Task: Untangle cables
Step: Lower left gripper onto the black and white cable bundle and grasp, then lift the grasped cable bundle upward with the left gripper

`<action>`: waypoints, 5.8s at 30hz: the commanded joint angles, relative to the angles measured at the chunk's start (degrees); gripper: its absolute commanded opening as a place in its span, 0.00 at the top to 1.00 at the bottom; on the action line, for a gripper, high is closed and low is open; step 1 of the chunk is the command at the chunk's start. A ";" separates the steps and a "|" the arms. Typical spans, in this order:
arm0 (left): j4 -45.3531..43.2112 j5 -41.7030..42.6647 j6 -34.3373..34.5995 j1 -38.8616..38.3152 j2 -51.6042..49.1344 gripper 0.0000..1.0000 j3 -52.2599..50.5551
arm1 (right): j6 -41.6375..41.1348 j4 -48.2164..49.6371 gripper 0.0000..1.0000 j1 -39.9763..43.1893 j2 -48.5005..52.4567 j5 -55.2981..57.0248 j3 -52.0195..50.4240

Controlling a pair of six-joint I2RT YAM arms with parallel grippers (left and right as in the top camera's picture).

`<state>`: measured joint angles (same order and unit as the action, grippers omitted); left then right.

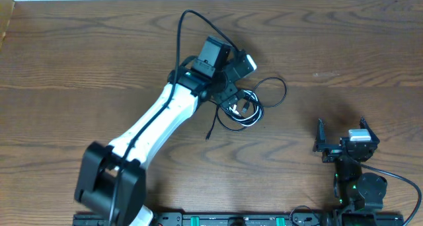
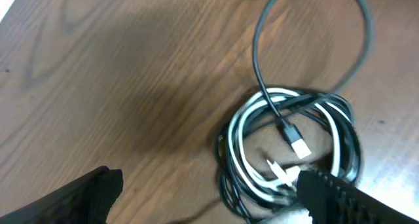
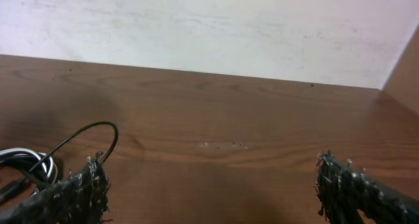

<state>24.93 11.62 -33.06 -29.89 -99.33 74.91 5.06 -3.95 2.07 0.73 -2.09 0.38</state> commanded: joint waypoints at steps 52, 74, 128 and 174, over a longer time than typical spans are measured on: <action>-7.06 -0.35 4.68 -0.09 -17.16 0.92 -0.15 | 0.59 -0.20 0.01 0.24 -0.35 0.04 -0.09; -4.87 -12.74 42.66 -0.09 -15.23 0.92 -0.13 | 0.59 -0.20 0.01 0.24 -0.35 0.04 -0.09; -1.07 -7.58 108.30 -0.04 -5.01 0.92 0.02 | 0.59 -0.20 0.01 0.24 -0.35 0.04 -0.09; -0.09 -14.49 50.60 3.04 -16.72 0.43 -0.83 | 0.59 -0.20 0.01 0.24 -0.35 0.04 -0.09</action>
<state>24.18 -3.70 18.76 -27.11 -114.63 74.50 5.06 -3.95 2.07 0.73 -2.09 0.38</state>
